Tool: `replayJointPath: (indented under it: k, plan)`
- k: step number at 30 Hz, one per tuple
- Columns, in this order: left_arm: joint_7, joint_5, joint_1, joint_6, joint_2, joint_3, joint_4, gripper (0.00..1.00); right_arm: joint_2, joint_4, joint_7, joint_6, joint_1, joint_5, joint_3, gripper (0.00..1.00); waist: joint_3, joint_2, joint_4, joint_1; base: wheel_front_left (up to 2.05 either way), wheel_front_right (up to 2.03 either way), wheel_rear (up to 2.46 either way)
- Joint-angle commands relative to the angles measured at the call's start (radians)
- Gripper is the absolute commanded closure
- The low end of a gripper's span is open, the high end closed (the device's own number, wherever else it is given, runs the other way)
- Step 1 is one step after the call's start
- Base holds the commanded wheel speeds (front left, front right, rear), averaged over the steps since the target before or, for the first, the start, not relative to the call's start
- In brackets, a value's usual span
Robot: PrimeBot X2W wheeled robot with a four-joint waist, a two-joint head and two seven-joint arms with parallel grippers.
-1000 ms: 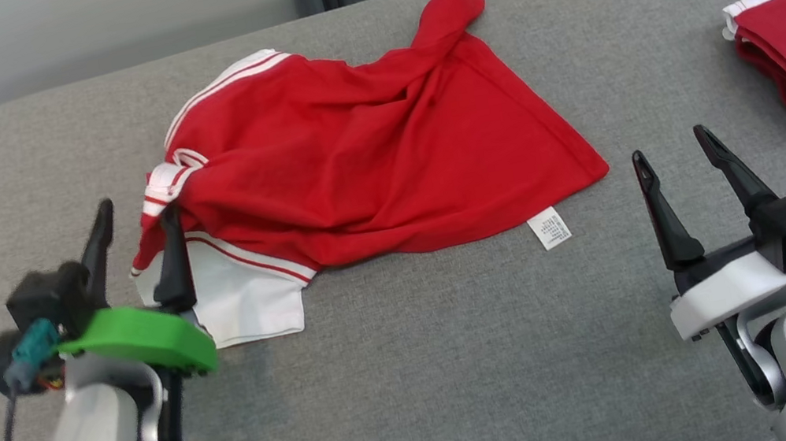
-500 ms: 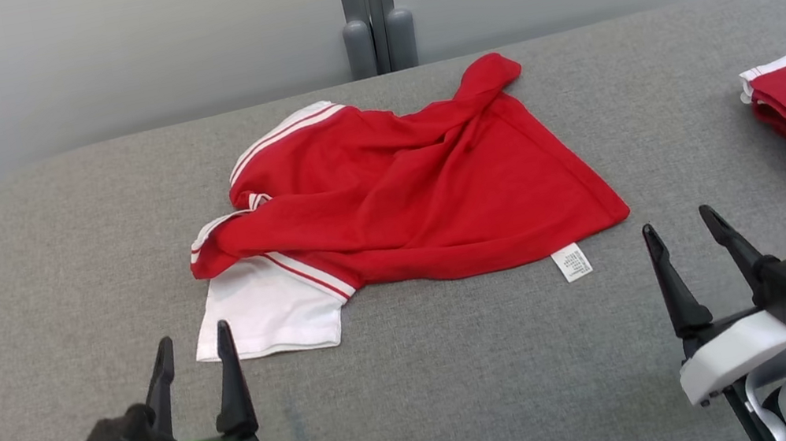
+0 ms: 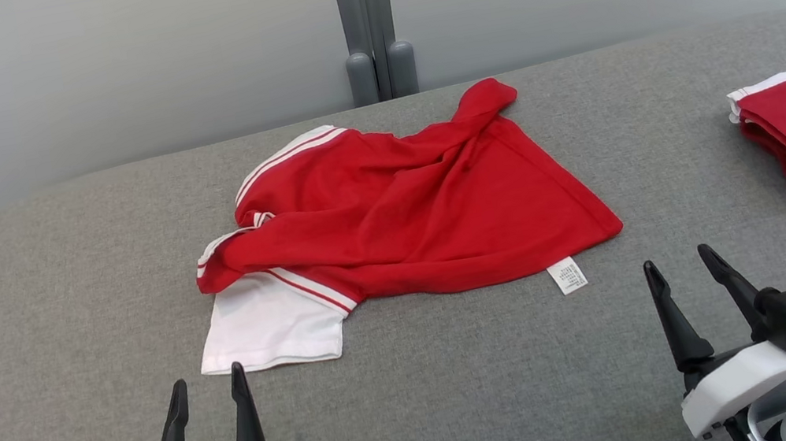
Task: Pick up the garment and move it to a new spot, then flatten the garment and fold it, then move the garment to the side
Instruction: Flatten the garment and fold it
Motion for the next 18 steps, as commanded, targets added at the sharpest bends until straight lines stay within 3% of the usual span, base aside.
replayJointPath:
  k: [1, 18]
  plan:
    - [-0.003, 0.011, 0.02, 0.004, 0.0, 0.004, -0.003, 0.0, -0.003, 0.004, -0.004, -0.002, 0.004, 0.006, 0.002, 0.0, 0.0, 0.0, 0.0, 0.0, 0.0, 0.0, 0.0]
    - [-0.003, -0.012, -0.018, 0.028, -0.002, 0.001, 0.068, 0.0, -0.002, 0.053, -0.004, -0.002, -0.016, 0.015, 0.001, 0.0, 0.009, 0.0, -0.004, 0.0, 0.0, 0.0, 0.0]
